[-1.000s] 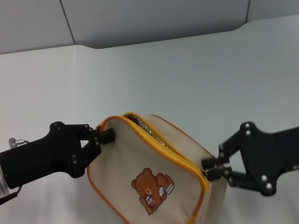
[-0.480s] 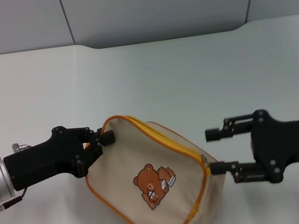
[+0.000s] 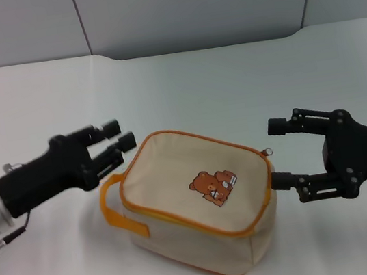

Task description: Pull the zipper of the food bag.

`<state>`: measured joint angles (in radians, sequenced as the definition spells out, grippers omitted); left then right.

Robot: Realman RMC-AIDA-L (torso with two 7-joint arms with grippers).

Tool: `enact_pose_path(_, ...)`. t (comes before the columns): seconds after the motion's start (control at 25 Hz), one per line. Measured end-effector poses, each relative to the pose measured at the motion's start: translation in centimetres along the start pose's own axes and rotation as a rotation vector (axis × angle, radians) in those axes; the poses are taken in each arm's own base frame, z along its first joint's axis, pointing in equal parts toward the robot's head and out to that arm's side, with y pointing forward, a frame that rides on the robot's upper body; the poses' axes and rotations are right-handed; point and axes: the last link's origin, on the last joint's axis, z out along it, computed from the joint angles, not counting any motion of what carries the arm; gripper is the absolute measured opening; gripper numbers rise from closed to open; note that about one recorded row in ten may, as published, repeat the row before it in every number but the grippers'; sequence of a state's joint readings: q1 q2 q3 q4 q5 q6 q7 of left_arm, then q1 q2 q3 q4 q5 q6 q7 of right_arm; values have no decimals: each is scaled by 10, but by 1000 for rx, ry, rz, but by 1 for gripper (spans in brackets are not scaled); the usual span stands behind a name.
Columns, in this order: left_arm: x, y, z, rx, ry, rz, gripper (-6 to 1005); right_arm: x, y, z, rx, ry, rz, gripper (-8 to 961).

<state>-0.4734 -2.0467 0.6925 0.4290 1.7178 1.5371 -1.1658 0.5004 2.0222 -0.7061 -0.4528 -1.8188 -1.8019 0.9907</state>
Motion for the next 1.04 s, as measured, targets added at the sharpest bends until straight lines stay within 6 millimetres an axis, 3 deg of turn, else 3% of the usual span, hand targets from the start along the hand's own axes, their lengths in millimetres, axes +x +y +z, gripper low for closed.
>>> enact_pose_path(0.08, 8, 8, -5, -52, 60, 10, 363, 0, 0, 0, -2, -1, 6, 836)
enact_pose_path(0.12, 15, 24, -11, -175, 94, 50, 401, -3, -1, 0, -18, -1, 14, 843)
enact_pose_path(0.32, 16, 47, -16, -407, 24, 83, 608, -5, 1, 0, -79, 32, 40, 839)
enact_pose_path(0.72, 9, 44, -17, -410, -51, 77, 821, 1, 5, 4, -109, 69, 62, 834)
enact_pose_path(1.04, 8, 43, -17, -406, -63, 78, 821, 1, 5, 4, -110, 70, 66, 835)
